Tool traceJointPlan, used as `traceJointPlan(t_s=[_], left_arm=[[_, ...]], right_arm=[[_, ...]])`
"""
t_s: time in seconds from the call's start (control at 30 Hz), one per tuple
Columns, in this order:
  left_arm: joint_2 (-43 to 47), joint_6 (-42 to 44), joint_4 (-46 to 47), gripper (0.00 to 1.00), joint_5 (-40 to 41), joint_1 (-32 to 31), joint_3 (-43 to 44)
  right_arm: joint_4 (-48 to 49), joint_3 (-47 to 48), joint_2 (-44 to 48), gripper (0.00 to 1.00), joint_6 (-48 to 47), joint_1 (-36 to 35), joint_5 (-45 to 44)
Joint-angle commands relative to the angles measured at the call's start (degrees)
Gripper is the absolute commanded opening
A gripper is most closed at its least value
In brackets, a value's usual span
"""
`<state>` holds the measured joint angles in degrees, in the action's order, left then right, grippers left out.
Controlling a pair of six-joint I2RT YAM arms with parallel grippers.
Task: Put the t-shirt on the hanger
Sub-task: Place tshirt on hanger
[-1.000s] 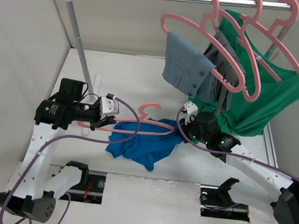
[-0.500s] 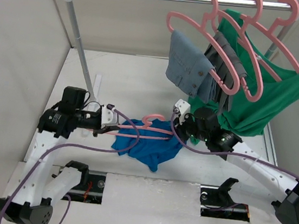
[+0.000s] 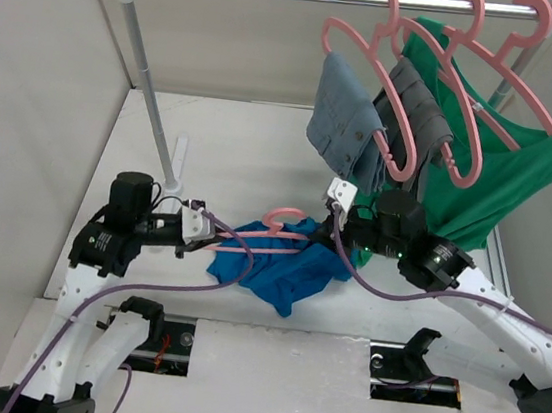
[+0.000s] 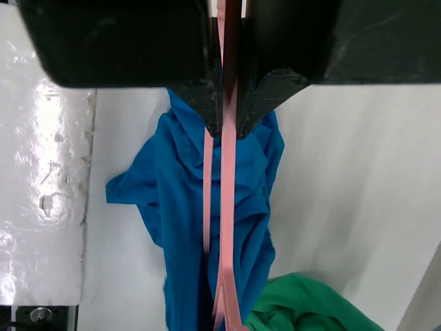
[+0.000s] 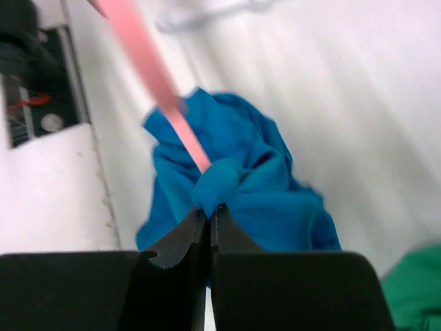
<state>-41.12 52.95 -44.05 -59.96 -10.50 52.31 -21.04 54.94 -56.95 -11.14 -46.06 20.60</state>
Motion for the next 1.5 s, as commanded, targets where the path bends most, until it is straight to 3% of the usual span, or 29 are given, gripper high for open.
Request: traceJointPlan(t_s=[0.0,0.3,0.33,0.4,0.43,0.47,0.57,0.87,1.03,1.27,1.47], left_arm=[[3.59,-9.77,13.89,0.00,-3.14,-0.31,-3.27],[4.29,-25.58,25.92,0.00,-10.79,-0.31,-5.03],[5.34,-26.57,26.99,0.00,-11.57,-0.31,-5.73],[6.40,-28.51,28.93,0.00,-11.58,-0.31,-6.26],[6.41,-29.38,30.33,0.00,-11.58,-0.31,-6.87],[7.19,-30.00,30.34,0.00,-11.58,-0.31,-6.88],[7.81,-30.01,30.34,0.00,-12.11,-0.31,-6.88],[7.81,-29.48,29.20,0.00,-12.11,-0.31,-7.40],[7.81,-28.79,29.20,0.00,-12.11,-0.31,-7.93],[8.34,-24.21,25.07,0.00,-12.11,-0.31,-8.46],[7.81,-20.87,22.96,0.00,-12.11,-0.31,-8.46]], right_arm=[[1.09,6.93,-1.31,0.00,0.58,-4.20,4.01],[4.51,11.24,-6.51,0.02,2.43,-9.66,2.52],[2.69,11.77,-7.03,0.16,2.43,-9.66,1.30],[0.31,11.77,-7.04,0.34,1.91,-9.66,-2.73],[-0.92,12.29,-6.51,0.58,1.91,-9.66,-4.32],[-3.02,12.30,-5.38,0.69,1.91,-9.66,-5.91],[-7.07,13.87,-2.92,0.88,1.30,-9.66,-11.01],[-17.20,23.29,-2.72,0.89,-3.72,-9.66,-9.36],[-20.35,25.13,-3.95,0.78,-5.04,-9.66,-8.99],[-29.82,27.32,-3.34,0.64,-5.56,-9.66,-24.72],[-36.26,27.33,-2.73,0.59,-8.02,-9.66,-24.12]])
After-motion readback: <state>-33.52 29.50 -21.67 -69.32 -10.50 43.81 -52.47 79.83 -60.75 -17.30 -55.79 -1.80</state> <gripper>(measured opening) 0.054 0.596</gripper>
